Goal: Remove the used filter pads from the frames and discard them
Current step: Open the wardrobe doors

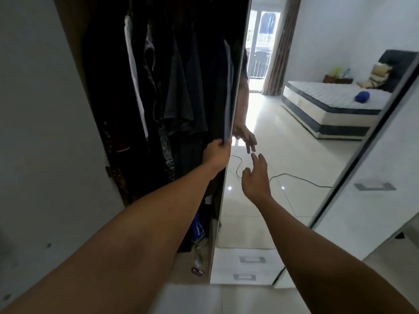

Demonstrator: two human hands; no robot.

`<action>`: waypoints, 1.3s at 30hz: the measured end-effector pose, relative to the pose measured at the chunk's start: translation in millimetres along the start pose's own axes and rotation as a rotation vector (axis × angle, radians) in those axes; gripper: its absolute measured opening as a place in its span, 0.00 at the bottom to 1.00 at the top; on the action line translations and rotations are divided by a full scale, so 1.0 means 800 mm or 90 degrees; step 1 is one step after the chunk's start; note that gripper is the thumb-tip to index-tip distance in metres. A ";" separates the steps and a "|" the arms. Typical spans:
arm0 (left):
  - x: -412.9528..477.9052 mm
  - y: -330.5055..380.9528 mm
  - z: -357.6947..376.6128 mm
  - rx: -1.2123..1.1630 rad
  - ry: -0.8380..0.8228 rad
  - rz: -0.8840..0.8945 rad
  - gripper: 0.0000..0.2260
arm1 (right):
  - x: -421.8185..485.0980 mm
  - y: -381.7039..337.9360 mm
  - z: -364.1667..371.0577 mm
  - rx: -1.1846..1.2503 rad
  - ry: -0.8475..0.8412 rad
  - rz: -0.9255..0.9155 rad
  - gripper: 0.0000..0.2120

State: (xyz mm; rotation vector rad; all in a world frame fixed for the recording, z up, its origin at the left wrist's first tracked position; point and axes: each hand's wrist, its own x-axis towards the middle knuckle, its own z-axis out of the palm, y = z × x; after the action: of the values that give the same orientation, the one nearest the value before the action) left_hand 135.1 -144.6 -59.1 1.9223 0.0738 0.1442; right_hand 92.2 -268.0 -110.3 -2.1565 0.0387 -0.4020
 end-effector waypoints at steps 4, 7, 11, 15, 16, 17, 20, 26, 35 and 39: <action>0.040 0.018 0.020 -0.032 0.029 0.028 0.21 | 0.038 -0.002 0.000 -0.027 0.017 -0.128 0.33; 0.056 0.026 0.029 -0.078 0.027 0.021 0.18 | 0.053 0.014 0.007 -0.059 0.029 -0.164 0.34; 0.065 0.023 0.039 -0.082 0.013 0.022 0.13 | 0.050 0.021 0.014 -0.089 0.013 -0.139 0.36; 0.065 0.021 0.038 -0.070 0.019 0.026 0.18 | 0.046 0.022 0.014 -0.083 -0.011 -0.120 0.36; 0.063 0.021 0.037 -0.063 0.014 0.023 0.18 | 0.046 0.025 0.014 -0.080 -0.013 -0.127 0.37; 0.061 0.022 0.036 -0.062 0.012 0.024 0.16 | 0.046 0.029 0.014 -0.083 -0.014 -0.133 0.38; 0.048 0.019 0.031 -0.059 0.019 0.030 0.16 | 0.036 0.036 0.015 -0.100 -0.014 -0.124 0.39; -0.015 0.014 0.034 -0.046 0.026 0.065 0.22 | -0.018 0.024 -0.003 -0.092 -0.002 -0.095 0.43; -0.156 0.033 0.042 -0.003 -0.010 0.111 0.19 | -0.115 0.034 -0.070 -0.090 -0.036 -0.057 0.49; -0.233 0.050 0.068 0.043 -0.023 0.123 0.17 | -0.172 0.047 -0.103 0.024 -0.007 -0.032 0.50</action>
State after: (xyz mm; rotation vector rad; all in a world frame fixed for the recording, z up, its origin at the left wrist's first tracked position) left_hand -43.1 -231.3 -52.5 1.9969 -0.1332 0.2386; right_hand -57.7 -330.7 -133.9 -2.1265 -0.0288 -0.4157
